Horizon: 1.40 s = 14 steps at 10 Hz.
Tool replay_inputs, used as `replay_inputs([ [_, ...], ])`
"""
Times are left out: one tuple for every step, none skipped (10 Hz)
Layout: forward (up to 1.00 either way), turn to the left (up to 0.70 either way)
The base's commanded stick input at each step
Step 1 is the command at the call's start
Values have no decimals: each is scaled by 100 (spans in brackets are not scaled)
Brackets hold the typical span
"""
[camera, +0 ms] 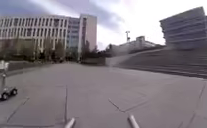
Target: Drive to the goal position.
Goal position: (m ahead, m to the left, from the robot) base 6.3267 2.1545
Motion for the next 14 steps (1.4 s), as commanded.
replay_inputs([
  [100,27],
  [100,27],
  [100,27],
  [100,27],
  [100,27],
  [100,27],
  [100,27],
  [100,27],
  [100,27],
  [100,27],
  [100,27],
  [100,27],
  [100,27],
  [100,27],
])
